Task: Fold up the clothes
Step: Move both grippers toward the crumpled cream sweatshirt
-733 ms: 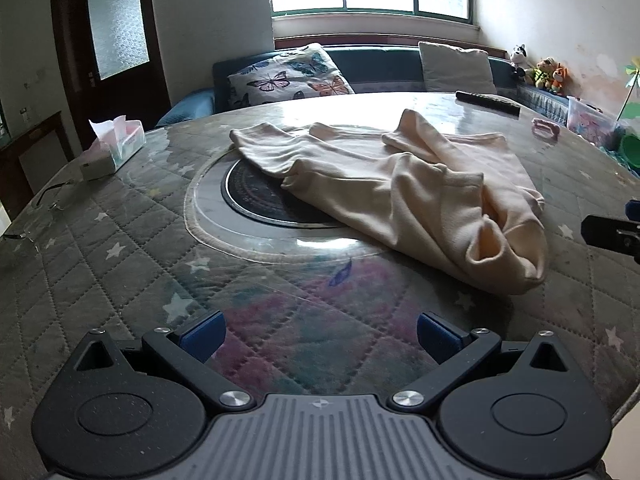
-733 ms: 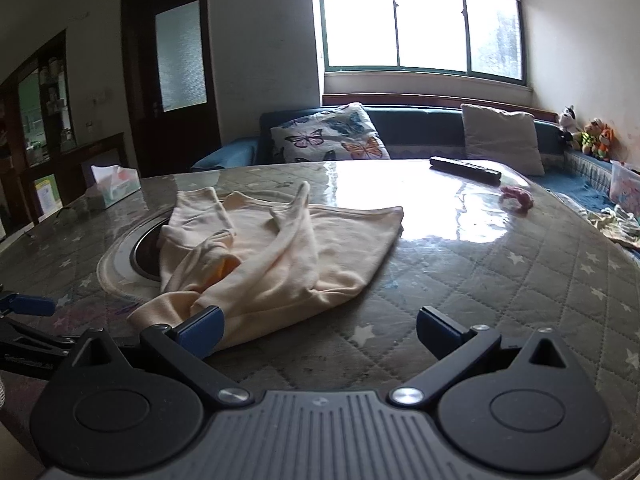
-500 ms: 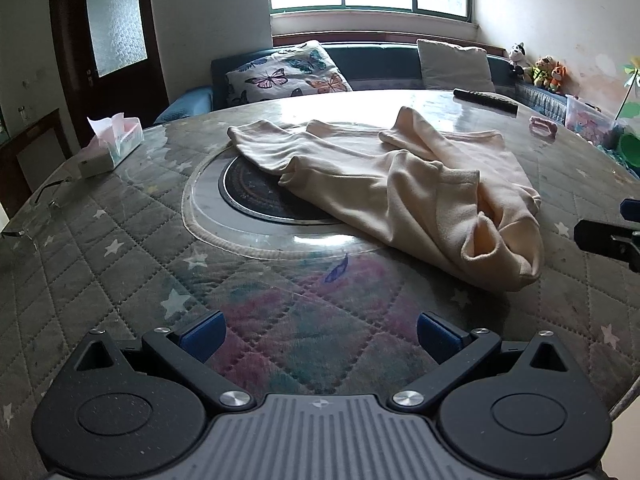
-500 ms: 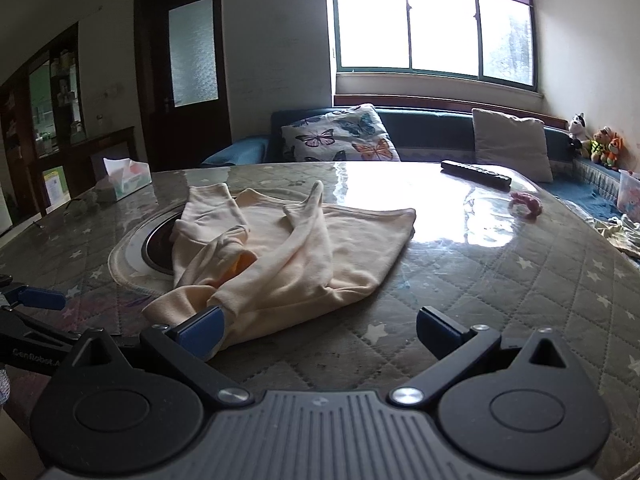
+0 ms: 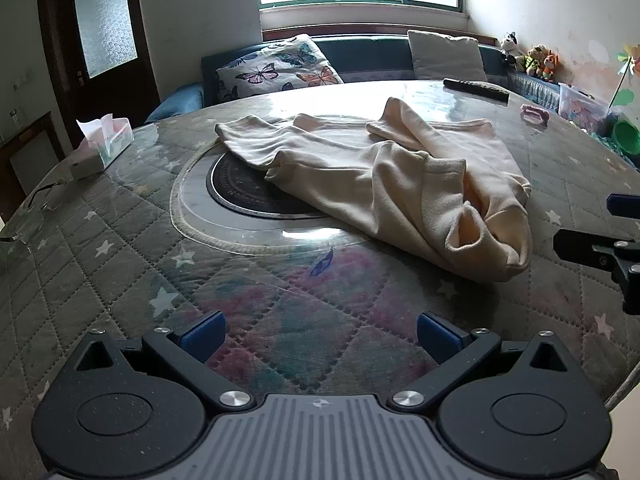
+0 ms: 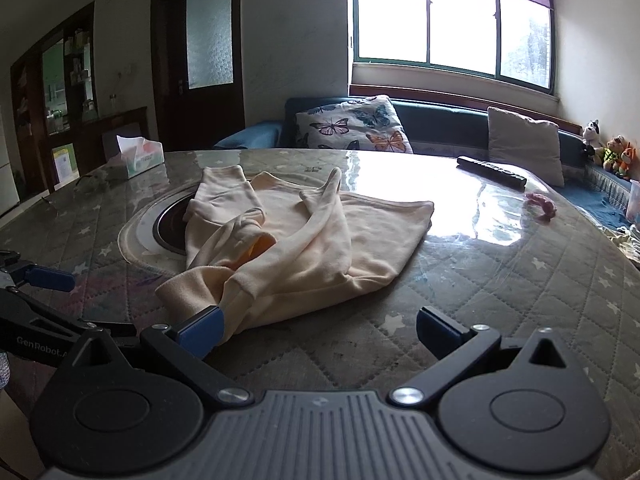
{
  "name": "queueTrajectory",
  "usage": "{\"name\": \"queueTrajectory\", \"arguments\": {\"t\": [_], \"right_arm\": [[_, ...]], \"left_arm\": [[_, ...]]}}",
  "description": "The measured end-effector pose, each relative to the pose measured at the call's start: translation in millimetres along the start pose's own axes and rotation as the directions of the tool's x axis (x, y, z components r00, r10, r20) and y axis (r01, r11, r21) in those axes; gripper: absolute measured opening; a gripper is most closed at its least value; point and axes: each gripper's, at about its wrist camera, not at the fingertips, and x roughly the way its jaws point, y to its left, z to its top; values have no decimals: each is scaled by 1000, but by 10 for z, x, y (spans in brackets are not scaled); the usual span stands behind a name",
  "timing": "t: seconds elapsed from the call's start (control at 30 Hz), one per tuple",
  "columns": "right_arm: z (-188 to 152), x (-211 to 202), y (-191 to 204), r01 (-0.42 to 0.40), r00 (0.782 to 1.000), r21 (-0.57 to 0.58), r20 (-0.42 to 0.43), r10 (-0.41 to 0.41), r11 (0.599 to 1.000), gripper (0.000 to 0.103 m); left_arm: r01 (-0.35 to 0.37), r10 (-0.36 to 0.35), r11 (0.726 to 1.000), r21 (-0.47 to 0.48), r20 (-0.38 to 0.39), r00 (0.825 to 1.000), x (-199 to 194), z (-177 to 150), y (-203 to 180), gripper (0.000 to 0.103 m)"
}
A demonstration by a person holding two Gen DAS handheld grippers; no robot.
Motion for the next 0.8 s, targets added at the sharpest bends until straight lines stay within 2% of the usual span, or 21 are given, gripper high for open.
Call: {"name": "queueTrajectory", "arguments": {"t": [0.8], "right_arm": [[-44,121,46,-15,996,-24,-86,13,1000,103]], "left_arm": [[-39,38,999,-10,-33,999,-694,-264,-545,103]]}}
